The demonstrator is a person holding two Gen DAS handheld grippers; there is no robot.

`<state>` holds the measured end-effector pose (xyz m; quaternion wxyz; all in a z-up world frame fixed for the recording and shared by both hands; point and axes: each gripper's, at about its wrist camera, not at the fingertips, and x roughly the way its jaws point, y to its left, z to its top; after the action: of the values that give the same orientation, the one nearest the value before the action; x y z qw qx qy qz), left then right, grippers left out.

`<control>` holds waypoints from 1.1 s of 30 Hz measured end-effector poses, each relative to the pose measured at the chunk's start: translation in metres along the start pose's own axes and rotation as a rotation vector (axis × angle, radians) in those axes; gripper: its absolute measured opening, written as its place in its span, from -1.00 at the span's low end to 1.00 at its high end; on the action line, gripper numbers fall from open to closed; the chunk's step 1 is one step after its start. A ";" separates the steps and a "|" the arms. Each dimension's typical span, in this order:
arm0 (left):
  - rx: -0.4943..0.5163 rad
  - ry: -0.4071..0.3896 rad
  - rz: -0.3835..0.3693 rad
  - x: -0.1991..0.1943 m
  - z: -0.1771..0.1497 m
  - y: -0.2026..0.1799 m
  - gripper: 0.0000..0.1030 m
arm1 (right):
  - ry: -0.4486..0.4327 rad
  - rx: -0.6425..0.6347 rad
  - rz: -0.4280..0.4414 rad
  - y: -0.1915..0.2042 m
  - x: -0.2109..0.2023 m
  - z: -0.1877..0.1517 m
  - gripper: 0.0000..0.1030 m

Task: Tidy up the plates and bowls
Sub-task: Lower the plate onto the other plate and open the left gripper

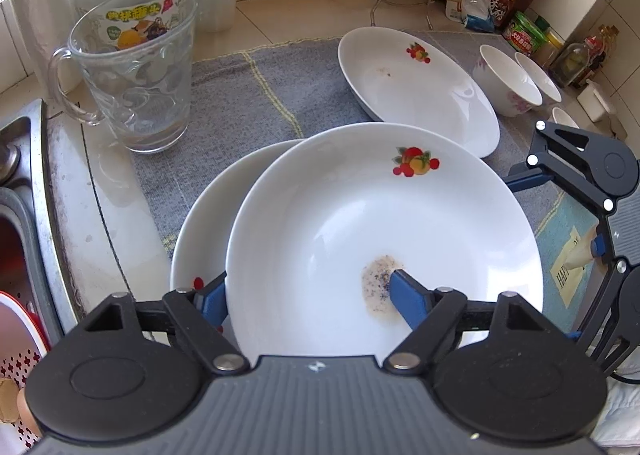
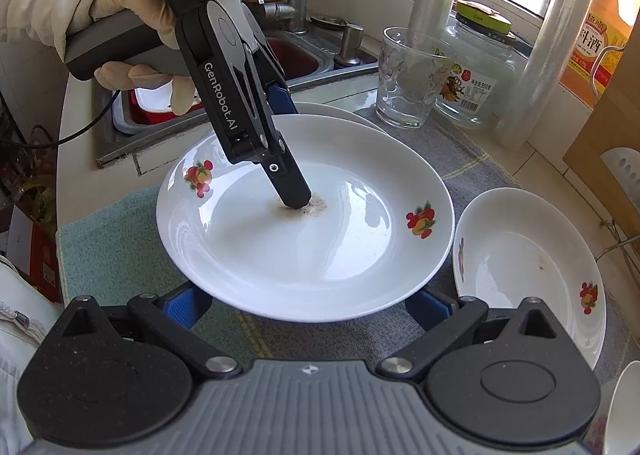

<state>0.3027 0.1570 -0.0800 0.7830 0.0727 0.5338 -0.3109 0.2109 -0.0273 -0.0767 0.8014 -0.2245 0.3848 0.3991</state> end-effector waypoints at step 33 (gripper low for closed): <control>-0.040 -0.012 0.000 -0.022 -0.008 0.009 0.65 | -0.011 -0.020 -0.001 0.004 -0.004 0.002 1.00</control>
<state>0.2961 0.1771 -0.0658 0.7877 0.0554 0.5350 -0.3005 0.2073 -0.0255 -0.0721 0.8015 -0.2306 0.3761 0.4037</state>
